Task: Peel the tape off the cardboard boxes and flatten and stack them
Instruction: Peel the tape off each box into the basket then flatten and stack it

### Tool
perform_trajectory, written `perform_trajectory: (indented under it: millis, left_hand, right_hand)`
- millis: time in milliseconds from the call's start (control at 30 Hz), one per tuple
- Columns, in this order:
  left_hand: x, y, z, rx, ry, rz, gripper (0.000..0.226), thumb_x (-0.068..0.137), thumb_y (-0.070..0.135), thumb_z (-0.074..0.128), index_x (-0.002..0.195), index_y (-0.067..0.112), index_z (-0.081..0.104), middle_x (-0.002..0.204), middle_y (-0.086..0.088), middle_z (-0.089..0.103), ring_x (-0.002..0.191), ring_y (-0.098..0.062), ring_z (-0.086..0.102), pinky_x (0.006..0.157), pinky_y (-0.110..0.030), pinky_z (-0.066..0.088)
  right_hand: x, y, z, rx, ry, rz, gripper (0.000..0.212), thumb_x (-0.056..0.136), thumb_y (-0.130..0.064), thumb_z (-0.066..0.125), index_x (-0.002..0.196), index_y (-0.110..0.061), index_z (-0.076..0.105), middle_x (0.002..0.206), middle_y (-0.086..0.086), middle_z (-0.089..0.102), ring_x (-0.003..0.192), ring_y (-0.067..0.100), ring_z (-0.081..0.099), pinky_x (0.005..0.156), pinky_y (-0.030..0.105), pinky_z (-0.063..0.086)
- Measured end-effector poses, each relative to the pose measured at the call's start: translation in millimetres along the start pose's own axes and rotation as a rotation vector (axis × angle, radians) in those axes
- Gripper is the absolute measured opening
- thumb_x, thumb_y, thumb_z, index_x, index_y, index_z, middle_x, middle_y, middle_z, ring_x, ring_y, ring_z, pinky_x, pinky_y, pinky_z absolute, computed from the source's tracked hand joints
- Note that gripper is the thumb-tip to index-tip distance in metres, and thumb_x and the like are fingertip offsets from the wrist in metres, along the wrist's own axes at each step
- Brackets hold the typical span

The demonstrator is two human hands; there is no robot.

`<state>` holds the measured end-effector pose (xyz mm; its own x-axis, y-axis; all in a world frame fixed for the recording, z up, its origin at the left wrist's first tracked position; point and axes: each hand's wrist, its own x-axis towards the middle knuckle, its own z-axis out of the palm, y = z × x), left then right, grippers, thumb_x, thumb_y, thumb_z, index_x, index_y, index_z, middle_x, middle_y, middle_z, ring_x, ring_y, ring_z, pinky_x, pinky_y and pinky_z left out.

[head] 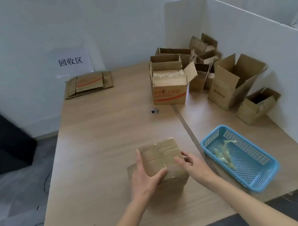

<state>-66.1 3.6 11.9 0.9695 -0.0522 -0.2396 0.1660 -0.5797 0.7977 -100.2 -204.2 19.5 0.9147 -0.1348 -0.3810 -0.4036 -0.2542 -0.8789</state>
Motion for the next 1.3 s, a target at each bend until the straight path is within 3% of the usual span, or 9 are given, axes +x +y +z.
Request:
perform_trajectory:
  millis: [67,167,267,367,467,533,767,1133,1300]
  left_hand:
    - [4,-9,11,-0.016,0.002,-0.043,0.123,0.064,0.076,0.077,0.155,0.058,-0.004,0.155,0.001,0.046,0.137,-0.024,0.049,0.105,-0.038,0.045]
    - [20,-7,19,0.056,-0.018,-0.007,0.121,0.070,0.077,0.072,0.157,0.050,-0.006,0.161,-0.001,0.035,0.145,-0.024,0.037,0.113,-0.039,0.036]
    - [35,-5,19,0.481,0.023,0.180,0.123,0.074,0.084,0.061,0.162,0.033,-0.008,0.170,-0.004,-0.007,0.156,-0.027,0.004,0.124,-0.046,0.015]
    - [42,-17,26,0.831,-0.176,0.463,0.116,0.077,0.089,0.046,0.162,0.032,-0.011,0.162,0.003,-0.039,0.154,-0.025,-0.024,0.125,-0.047,-0.011]
    - [49,-25,37,0.786,-0.267,0.332,0.120,0.074,0.093,0.038,0.163,0.026,-0.008,0.166,0.004,-0.029,0.152,-0.018,-0.029,0.123,-0.048,-0.018]
    - [52,-27,46,0.806,-0.282,0.297,0.130,0.068,0.097,0.037,0.162,0.022,-0.012,0.166,0.002,-0.030,0.150,-0.019,-0.033,0.122,-0.051,-0.020]
    - [50,-37,60,0.774,-0.186,0.298,0.148,0.050,0.105,0.041,0.162,0.023,-0.009,0.166,0.002,-0.028,0.147,-0.016,-0.038,0.119,-0.053,-0.023]
    - [48,-40,61,0.761,-0.133,0.334,0.143,0.053,0.102,0.046,0.163,0.023,0.000,0.169,0.003,-0.020,0.151,-0.015,-0.031,0.123,-0.055,-0.015]
    - [47,-39,60,0.748,-0.130,0.334,0.143,0.053,0.101,0.047,0.163,0.023,0.002,0.169,0.004,-0.019,0.151,-0.014,-0.031,0.122,-0.054,-0.018]
  right_hand:
    - [-1,19,1,0.037,-0.091,-0.010,0.063,0.090,-0.048,0.072,0.146,-0.031,0.048,0.135,-0.016,0.063,0.122,-0.002,0.059,0.102,0.022,0.051]
    - [4,26,-4,0.135,-0.095,-0.022,0.069,0.088,-0.051,0.073,0.148,-0.030,0.046,0.136,-0.017,0.062,0.120,-0.008,0.058,0.091,0.009,0.049]
    - [12,28,-1,0.035,0.013,-0.028,0.058,0.093,-0.043,0.070,0.146,-0.025,0.052,0.135,-0.012,0.063,0.112,-0.008,0.060,0.087,0.008,0.047]
    - [15,38,-2,-0.133,0.013,0.021,0.058,0.093,-0.039,0.072,0.145,-0.022,0.054,0.134,-0.008,0.063,0.109,0.002,0.059,0.086,0.012,0.047]
    - [13,58,-9,-0.076,-0.163,0.032,0.077,0.086,-0.024,0.081,0.153,-0.022,0.043,0.140,-0.010,0.057,0.124,0.004,0.056,0.104,0.021,0.049]
    - [14,69,-11,-0.120,-0.096,0.016,0.072,0.086,-0.013,0.079,0.151,-0.019,0.048,0.140,-0.005,0.060,0.127,0.011,0.058,0.110,0.032,0.047]
    - [20,86,-11,-0.120,0.141,-0.061,0.031,0.081,-0.008,0.081,0.110,-0.017,0.079,0.096,-0.012,0.078,0.088,-0.002,0.072,0.088,0.024,0.058]
    - [21,97,-16,-0.106,0.197,-0.106,0.012,0.084,-0.012,0.082,0.093,-0.020,0.082,0.084,-0.014,0.077,0.083,0.003,0.073,0.083,0.031,0.060]
    - [17,95,-15,-0.133,0.217,-0.106,0.009,0.087,-0.017,0.080,0.092,-0.024,0.082,0.079,-0.018,0.076,0.078,0.001,0.072,0.076,0.024,0.060]
